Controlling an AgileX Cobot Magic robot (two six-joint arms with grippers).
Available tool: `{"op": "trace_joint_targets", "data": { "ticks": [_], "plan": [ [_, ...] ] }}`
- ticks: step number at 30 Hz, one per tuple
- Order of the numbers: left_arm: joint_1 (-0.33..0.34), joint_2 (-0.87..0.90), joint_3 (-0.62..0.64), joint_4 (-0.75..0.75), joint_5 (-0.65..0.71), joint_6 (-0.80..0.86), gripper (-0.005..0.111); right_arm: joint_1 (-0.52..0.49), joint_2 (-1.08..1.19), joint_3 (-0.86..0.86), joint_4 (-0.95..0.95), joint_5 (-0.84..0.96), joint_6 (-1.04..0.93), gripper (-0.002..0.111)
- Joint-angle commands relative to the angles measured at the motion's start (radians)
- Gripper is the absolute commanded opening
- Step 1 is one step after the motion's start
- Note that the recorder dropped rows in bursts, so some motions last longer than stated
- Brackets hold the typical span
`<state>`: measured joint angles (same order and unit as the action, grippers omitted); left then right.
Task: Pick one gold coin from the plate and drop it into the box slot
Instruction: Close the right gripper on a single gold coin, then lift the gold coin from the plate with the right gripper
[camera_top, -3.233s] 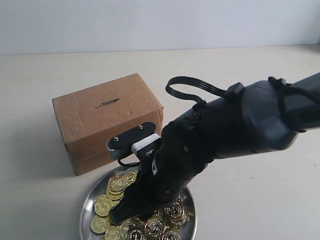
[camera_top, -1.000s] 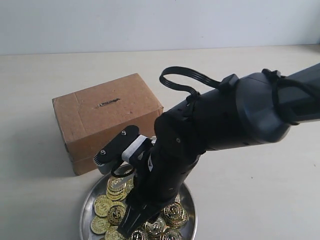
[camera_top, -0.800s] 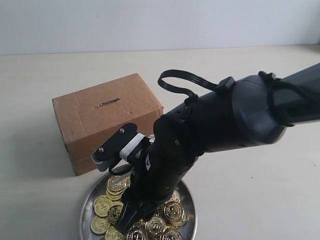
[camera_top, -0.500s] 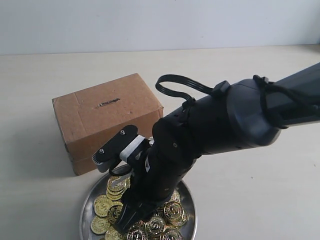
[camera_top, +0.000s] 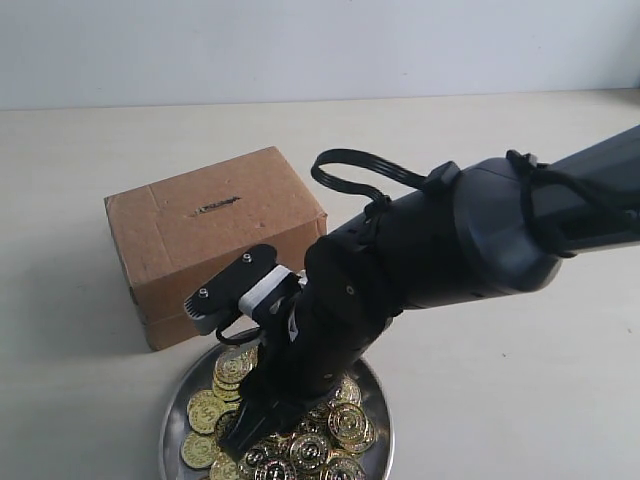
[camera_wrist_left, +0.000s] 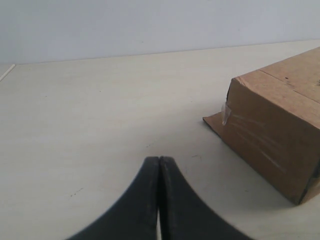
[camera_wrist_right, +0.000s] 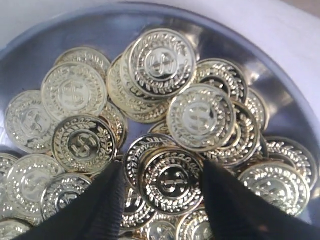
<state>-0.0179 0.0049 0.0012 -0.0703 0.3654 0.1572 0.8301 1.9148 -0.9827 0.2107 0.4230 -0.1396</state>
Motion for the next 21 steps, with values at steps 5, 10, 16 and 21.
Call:
{"op": "trace_joint_targets", "data": {
  "ticks": [5, 10, 16, 21],
  "plan": [
    [-0.007, -0.005, -0.001, -0.009, -0.009, -0.006, 0.0, -0.007, 0.004, -0.002, -0.003, -0.035, 0.123, 0.051],
    [-0.007, -0.005, -0.001, -0.009, -0.009, -0.006, 0.0, -0.007, 0.017, -0.002, -0.005, -0.032, 0.193, 0.051],
    [-0.007, -0.005, -0.001, -0.009, -0.009, -0.006, 0.0, -0.007, 0.028, -0.002, -0.003, -0.035, 0.193, 0.051],
    [-0.007, -0.005, -0.001, -0.009, -0.009, -0.006, 0.0, -0.007, 0.028, -0.002, -0.001, -0.028, 0.191, 0.04]
  ]
}}
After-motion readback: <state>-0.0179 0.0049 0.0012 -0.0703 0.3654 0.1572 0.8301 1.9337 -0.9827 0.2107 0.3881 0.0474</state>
